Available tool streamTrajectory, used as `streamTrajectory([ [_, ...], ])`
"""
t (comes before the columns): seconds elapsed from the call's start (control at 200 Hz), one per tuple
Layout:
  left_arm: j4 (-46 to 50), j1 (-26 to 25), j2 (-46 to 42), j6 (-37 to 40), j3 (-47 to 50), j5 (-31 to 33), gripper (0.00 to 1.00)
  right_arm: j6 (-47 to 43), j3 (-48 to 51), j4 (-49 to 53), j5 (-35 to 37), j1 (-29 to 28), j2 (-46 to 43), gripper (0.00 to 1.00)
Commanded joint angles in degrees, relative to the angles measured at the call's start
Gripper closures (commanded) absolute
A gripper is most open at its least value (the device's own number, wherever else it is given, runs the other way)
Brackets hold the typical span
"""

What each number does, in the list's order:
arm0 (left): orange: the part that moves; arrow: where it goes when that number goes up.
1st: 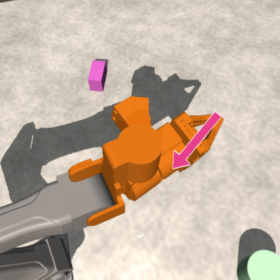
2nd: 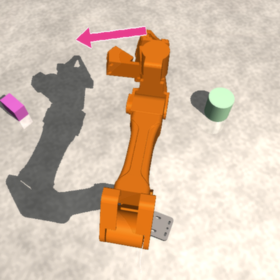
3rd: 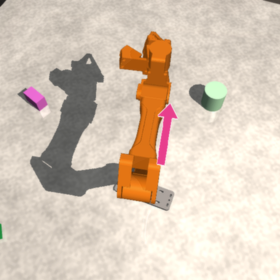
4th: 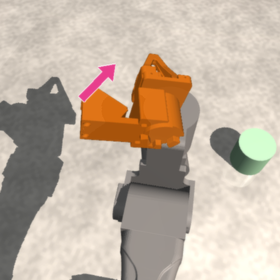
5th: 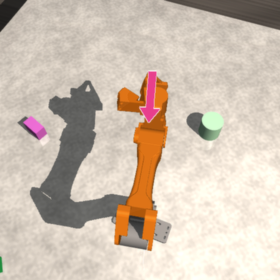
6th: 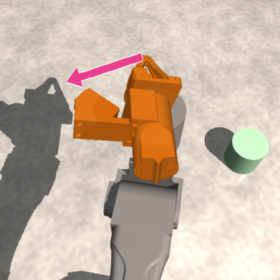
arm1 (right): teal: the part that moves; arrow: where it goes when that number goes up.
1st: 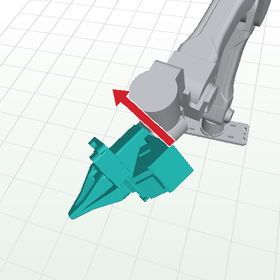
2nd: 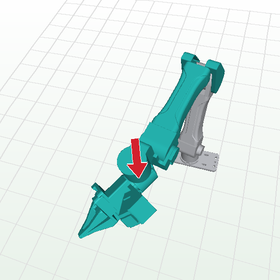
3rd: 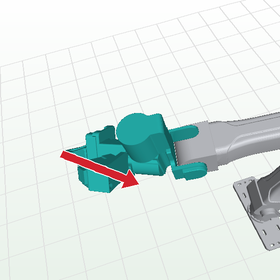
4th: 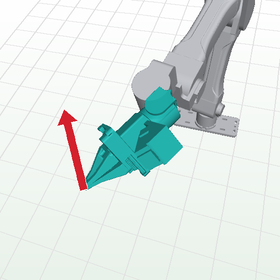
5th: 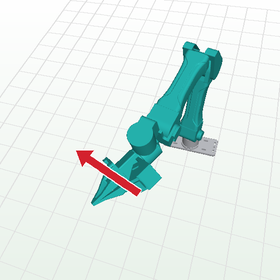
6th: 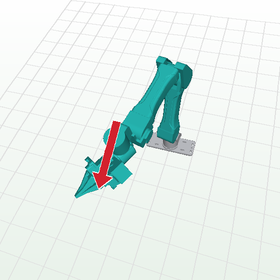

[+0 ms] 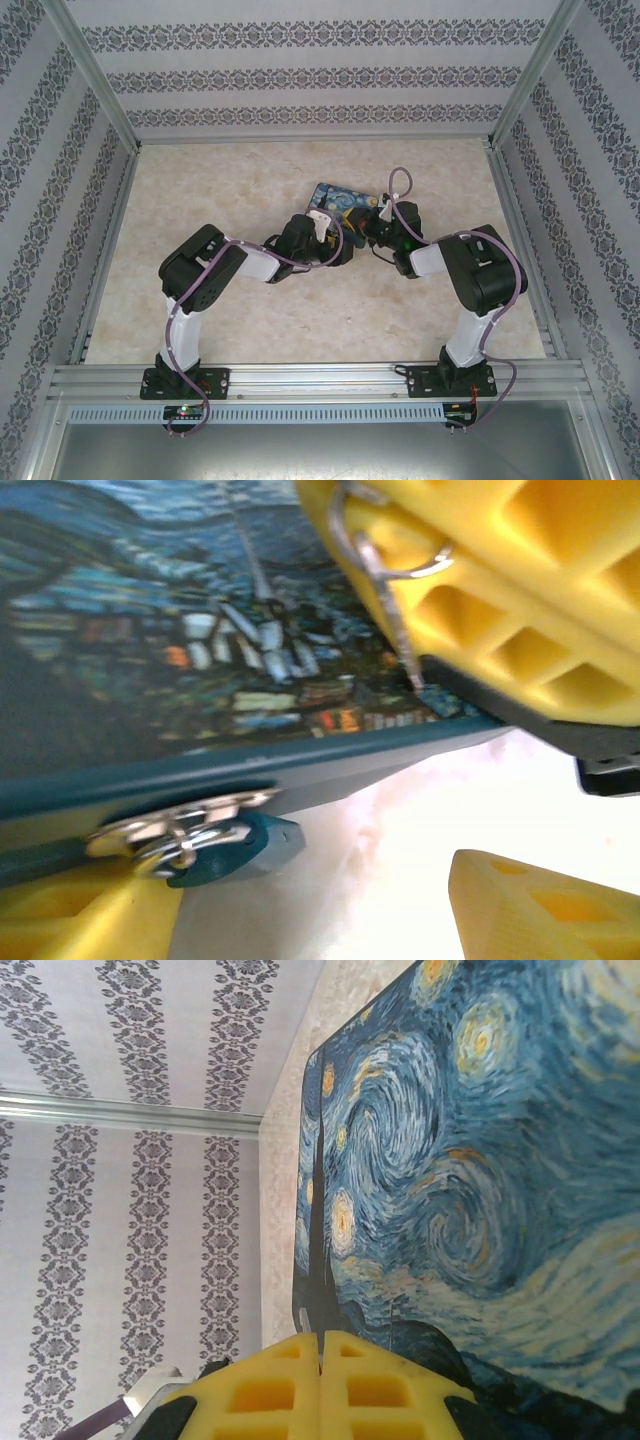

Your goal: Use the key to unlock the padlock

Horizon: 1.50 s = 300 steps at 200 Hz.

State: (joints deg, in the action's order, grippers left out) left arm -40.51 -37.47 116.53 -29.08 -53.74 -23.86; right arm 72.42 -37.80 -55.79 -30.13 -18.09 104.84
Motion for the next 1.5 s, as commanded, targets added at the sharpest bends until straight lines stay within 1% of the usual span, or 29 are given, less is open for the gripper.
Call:
streamTrajectory([
  [0.0,-9.17,0.22,1.11,-6.76,2.18,-3.39,0.29,0.35,-0.61,0.68,-0.49,0.59,1.95,1.0],
  [0.105,-13.65,1.12,2.05,-11.25,3.21,-3.39,0.29,0.24,-0.61,0.77,-0.36,0.59,2.12,1.0],
  [0.415,-24.34,2.14,6.54,-21.29,4.4,-3.1,0.29,0.61,-0.43,0.42,-0.13,0.58,2.21,1.0],
  [0.66,-27.81,2.13,6.7,-24.51,5.51,-3.13,0.29,0.7,-0.34,-0.02,-0.18,0.59,2.48,1.0],
  [0.844,-35.22,1.79,6.96,-29.44,7.92,-1.69,0.31,0.96,-0.34,-0.2,-0.15,0.56,2.65,1.0],
  [0.929,-37.08,1.54,7.3,-30.85,8.6,-0.66,0.32,1.14,-0.43,-0.45,-0.2,0.55,2.81,1.0],
  [1.099,-36.35,1.34,8.74,-31.97,7.3,0.71,0.32,1.33,-0.36,-0.71,-0.27,0.54,3.04,1.0],
  [1.279,-31.27,1.17,8.96,-32.71,6.09,3.13,0.33,1.43,-0.34,-0.77,-0.27,0.52,2.92,1.0],
  [1.494,-25.74,0.66,7.75,-32.47,5.91,5.01,0.43,1.6,-0.69,-0.81,-0.27,0.59,3.18,1.0],
])
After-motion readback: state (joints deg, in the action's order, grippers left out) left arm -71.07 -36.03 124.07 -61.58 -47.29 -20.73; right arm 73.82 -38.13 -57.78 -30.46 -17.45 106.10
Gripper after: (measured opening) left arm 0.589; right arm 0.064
